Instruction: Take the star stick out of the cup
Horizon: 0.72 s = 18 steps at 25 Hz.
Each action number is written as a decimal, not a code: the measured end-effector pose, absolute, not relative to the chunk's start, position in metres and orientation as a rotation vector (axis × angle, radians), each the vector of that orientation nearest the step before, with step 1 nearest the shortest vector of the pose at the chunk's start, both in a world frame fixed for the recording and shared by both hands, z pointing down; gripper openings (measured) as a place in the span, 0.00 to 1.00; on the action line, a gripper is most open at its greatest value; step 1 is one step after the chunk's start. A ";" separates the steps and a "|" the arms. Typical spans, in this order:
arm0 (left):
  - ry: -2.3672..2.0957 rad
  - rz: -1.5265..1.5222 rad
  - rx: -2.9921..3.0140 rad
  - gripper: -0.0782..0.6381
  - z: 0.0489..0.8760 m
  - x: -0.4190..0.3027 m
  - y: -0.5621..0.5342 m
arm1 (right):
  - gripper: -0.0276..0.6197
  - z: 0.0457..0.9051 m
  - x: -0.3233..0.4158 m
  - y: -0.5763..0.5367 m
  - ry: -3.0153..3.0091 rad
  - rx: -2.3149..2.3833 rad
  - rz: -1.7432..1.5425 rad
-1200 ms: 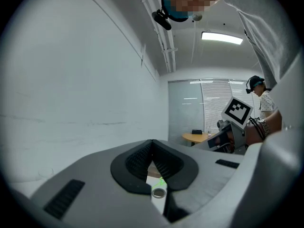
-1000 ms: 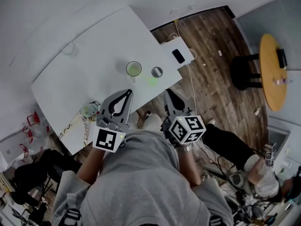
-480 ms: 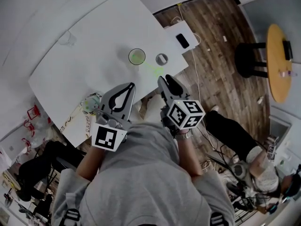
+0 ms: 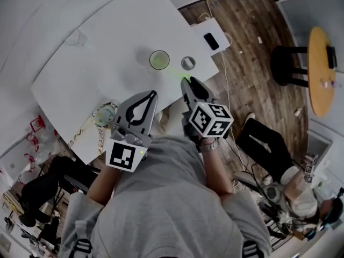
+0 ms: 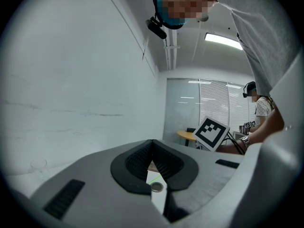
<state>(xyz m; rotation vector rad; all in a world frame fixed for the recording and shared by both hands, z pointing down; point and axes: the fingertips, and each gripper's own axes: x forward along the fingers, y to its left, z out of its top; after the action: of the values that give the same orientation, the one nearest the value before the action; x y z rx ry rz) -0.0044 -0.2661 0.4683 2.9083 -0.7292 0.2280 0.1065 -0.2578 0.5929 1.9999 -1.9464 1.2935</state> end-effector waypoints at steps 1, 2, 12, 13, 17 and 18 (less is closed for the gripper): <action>-0.729 0.231 2.908 0.16 0.469 -0.005 -0.266 | 0.25 0.595 0.105 -0.258 -1.938 2.001 1.297; -0.729 0.236 2.907 0.16 0.470 -0.006 -0.266 | 0.25 0.596 0.104 -0.258 -1.931 2.001 1.299; -0.782 0.244 2.876 0.16 0.473 -0.014 -0.269 | 0.12 0.605 0.104 -0.268 -1.897 1.992 1.290; -0.784 0.246 2.879 0.16 0.473 -0.014 -0.269 | 0.12 0.605 0.103 -0.268 -1.898 1.988 1.290; -0.799 0.242 2.880 0.16 0.471 -0.017 -0.268 | 0.11 0.603 0.104 -0.269 -1.900 1.981 1.254; -0.803 0.237 2.877 0.16 0.471 -0.017 -0.268 | 0.11 0.601 0.104 -0.269 -1.902 1.981 1.240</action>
<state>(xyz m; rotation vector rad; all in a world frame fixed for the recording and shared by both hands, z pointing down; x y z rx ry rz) -0.0168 -0.2683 0.4711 2.8768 -0.8032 0.2374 0.1041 -0.2688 0.6010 1.9814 -1.9021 1.2403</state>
